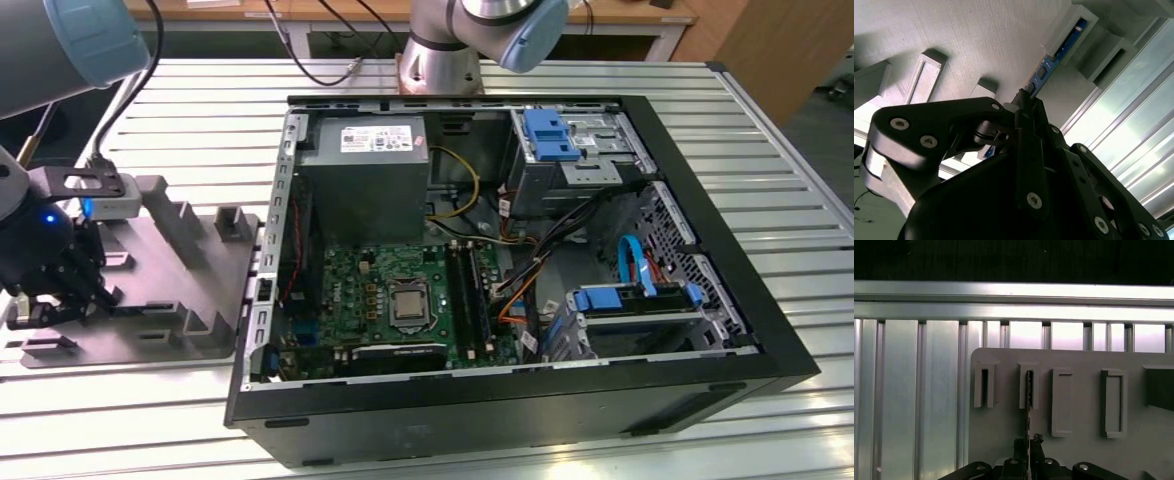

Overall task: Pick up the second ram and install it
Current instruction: 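Pick up the second ram and move it above second insertion slot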

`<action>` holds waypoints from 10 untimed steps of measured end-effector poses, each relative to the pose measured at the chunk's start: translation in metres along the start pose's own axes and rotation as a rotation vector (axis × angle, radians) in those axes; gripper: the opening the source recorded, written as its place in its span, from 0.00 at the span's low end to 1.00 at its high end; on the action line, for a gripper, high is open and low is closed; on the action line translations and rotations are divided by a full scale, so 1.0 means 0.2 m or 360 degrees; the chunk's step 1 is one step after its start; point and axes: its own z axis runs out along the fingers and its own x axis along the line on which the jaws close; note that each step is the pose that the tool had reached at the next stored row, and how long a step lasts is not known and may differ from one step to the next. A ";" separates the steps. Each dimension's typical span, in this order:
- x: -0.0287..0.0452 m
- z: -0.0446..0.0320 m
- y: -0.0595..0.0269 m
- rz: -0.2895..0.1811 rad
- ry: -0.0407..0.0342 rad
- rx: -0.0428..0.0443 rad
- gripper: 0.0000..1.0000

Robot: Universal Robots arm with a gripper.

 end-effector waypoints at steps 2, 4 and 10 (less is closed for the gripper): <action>0.000 0.000 0.000 0.0000 0.0000 0.0000 0.19; 0.000 0.000 0.000 0.0000 0.0000 0.0000 0.17; 0.001 0.000 0.000 0.0000 0.0000 0.0000 0.11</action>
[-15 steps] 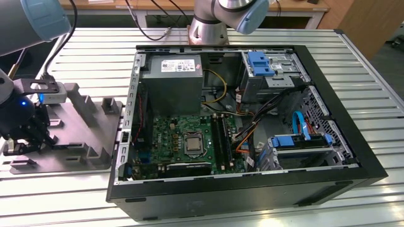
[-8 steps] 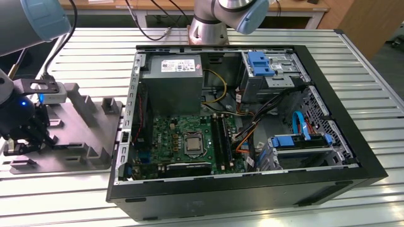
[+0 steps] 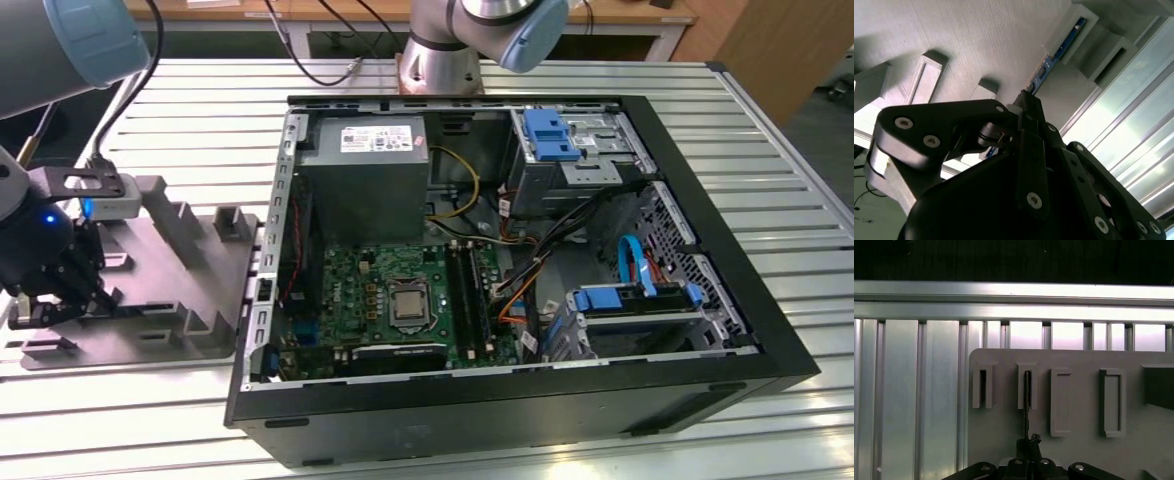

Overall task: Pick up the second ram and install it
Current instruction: 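Pick up the second ram and move it above second insertion slot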

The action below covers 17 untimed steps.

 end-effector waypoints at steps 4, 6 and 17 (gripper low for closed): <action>0.000 0.000 0.000 0.0010 0.0000 0.0000 0.11; 0.000 0.001 0.000 0.0037 -0.0001 0.0000 0.11; 0.000 0.001 0.000 0.0039 -0.0001 0.0001 0.11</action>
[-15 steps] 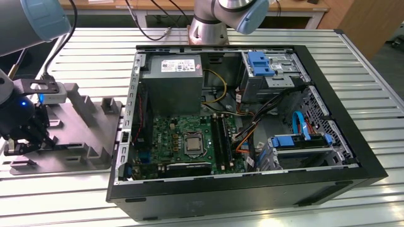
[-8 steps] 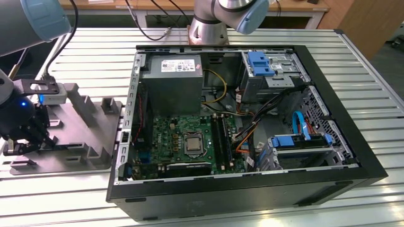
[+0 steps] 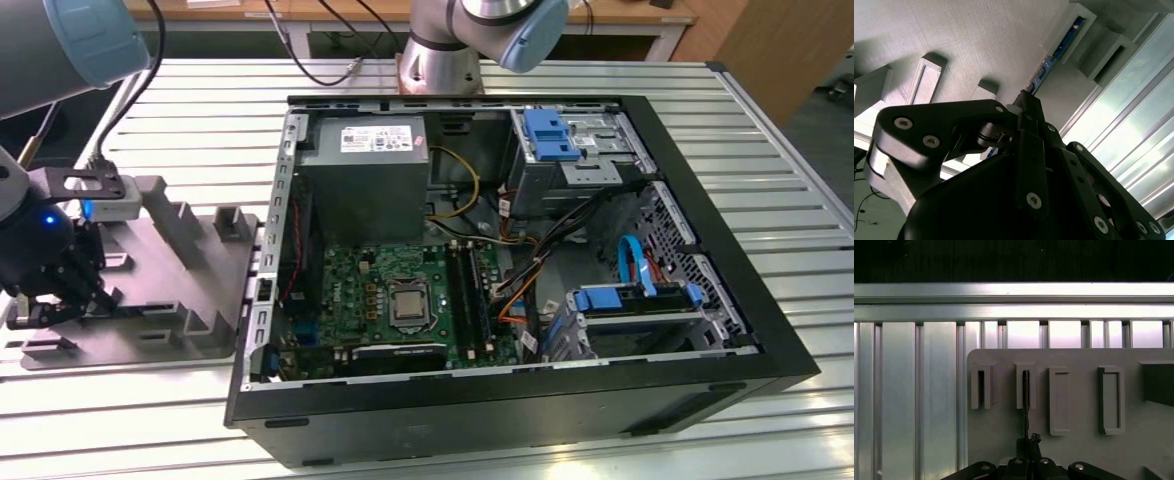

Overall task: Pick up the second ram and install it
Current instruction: 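Pick up the second ram and move it above second insertion slot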

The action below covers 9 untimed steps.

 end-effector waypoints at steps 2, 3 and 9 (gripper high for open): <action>-0.001 -0.086 0.000 0.0000 0.0000 0.0000 0.11; -0.001 -0.106 0.000 0.0000 0.0000 0.0000 0.11; -0.003 -0.241 0.000 0.0000 0.0000 0.0000 0.11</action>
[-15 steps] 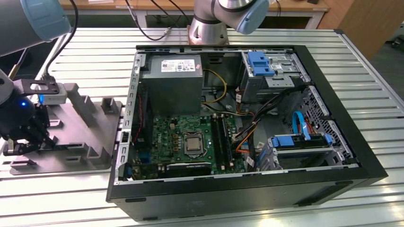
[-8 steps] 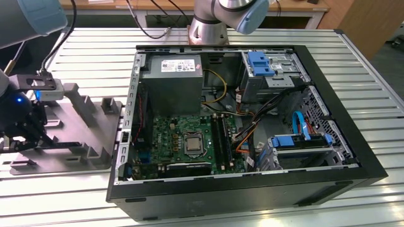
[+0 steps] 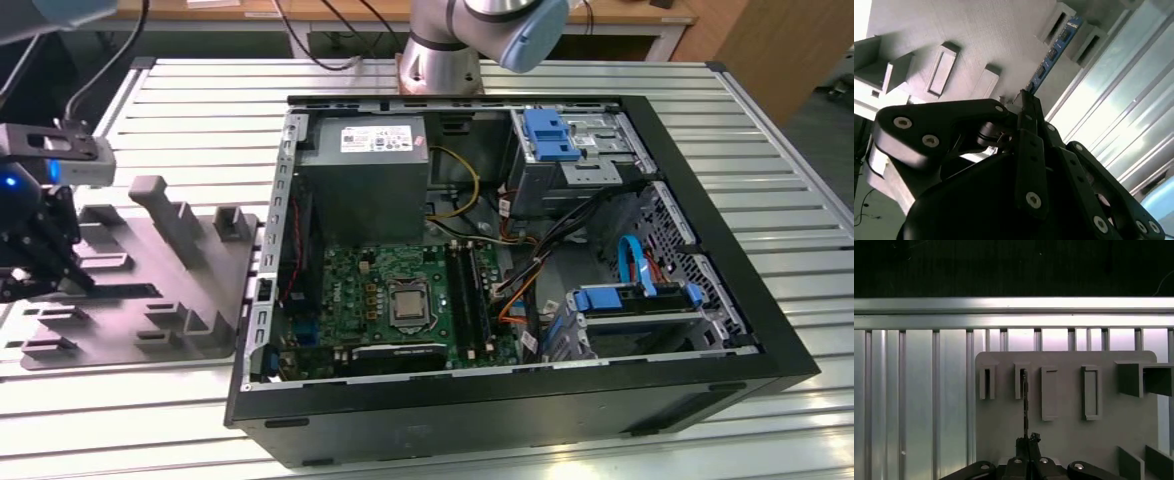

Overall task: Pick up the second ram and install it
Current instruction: 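Pick up the second ram and move it above second insertion slot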

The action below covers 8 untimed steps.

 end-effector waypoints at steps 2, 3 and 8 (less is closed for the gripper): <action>-0.001 -0.047 0.000 0.0000 0.0000 0.0000 0.11; -0.001 -0.068 0.000 0.0000 0.0000 0.0000 0.11; -0.003 -0.176 0.000 0.0000 0.0000 0.0000 0.11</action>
